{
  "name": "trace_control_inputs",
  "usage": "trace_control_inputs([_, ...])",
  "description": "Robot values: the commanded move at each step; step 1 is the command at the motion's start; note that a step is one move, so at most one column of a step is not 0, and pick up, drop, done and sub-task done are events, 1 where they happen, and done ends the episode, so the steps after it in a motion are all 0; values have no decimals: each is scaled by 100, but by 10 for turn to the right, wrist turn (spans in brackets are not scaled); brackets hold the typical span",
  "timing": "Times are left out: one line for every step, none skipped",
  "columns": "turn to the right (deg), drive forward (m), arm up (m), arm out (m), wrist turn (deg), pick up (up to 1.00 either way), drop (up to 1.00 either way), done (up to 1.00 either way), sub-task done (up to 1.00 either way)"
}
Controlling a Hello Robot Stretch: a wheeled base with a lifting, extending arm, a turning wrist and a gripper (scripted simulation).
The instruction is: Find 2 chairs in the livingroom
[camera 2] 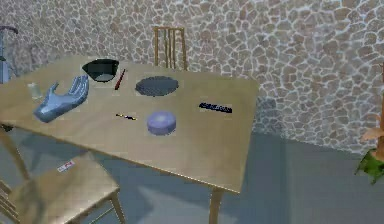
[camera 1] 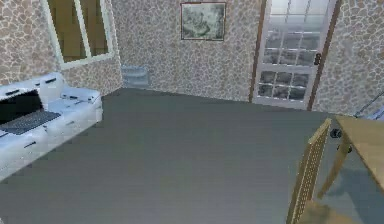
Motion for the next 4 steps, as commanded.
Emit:
trace_control_inputs([-450,0,0,0,0,0,0,0,0])
trace_control_inputs([-450,0,0,0,0,0,0,0,0])
trace_control_inputs([-90,0,0,0,0,0,0,0,0])
trace_control_inputs([0,5,0,0,0,0,0,0,0])
